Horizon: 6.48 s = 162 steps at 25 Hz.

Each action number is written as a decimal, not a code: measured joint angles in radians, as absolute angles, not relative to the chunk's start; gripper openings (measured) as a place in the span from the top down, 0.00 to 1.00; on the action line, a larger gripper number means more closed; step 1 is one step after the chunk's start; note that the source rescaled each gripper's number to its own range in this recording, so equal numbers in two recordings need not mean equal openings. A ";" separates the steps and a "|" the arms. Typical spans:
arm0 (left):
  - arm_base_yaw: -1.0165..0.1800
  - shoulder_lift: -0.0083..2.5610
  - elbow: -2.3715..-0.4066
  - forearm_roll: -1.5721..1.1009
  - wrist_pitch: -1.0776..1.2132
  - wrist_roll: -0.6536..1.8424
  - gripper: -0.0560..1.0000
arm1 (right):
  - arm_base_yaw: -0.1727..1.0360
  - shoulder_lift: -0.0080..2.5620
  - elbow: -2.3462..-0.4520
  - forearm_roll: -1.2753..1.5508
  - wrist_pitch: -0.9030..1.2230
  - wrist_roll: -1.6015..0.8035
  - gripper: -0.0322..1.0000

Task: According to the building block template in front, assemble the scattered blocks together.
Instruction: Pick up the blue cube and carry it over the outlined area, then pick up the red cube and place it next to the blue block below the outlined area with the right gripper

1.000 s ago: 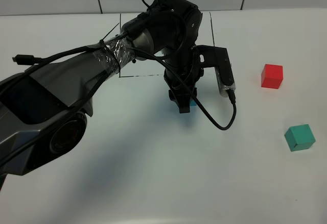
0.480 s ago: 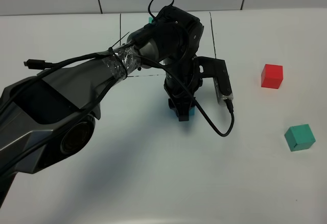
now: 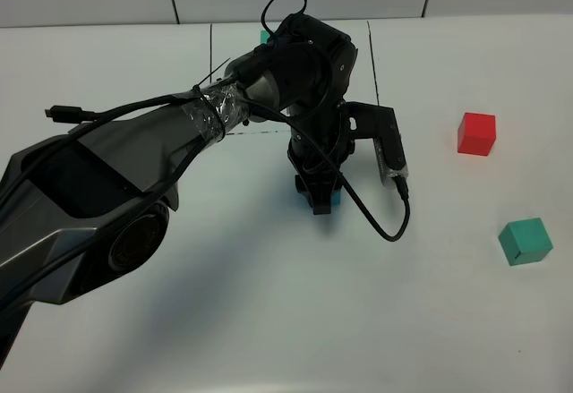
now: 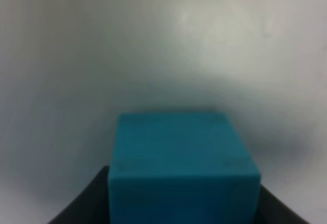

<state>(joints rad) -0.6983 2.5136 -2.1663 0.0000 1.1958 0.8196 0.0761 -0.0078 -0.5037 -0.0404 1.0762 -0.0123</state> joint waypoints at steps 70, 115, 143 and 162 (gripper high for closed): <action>-0.150 1.756 -1.548 0.042 1.072 0.154 0.22 | 0.076 -0.008 -0.504 -0.016 1.076 -0.010 0.22; -0.144 0.230 -0.624 0.000 1.001 0.009 0.22 | 0.076 -0.008 -0.504 0.009 1.075 -0.010 0.22; -0.138 -0.007 -0.507 -0.057 1.083 0.032 0.22 | 0.076 -0.008 -0.504 0.009 1.074 -0.010 0.22; -0.052 -0.004 -0.507 -0.060 1.083 0.034 0.22 | 0.076 -0.008 -0.504 0.009 1.074 -0.009 0.22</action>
<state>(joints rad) -0.0516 -0.0039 -0.5066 -0.0602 1.0831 0.0342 0.0761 -0.0078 -0.5037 0.0085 1.0743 -0.0091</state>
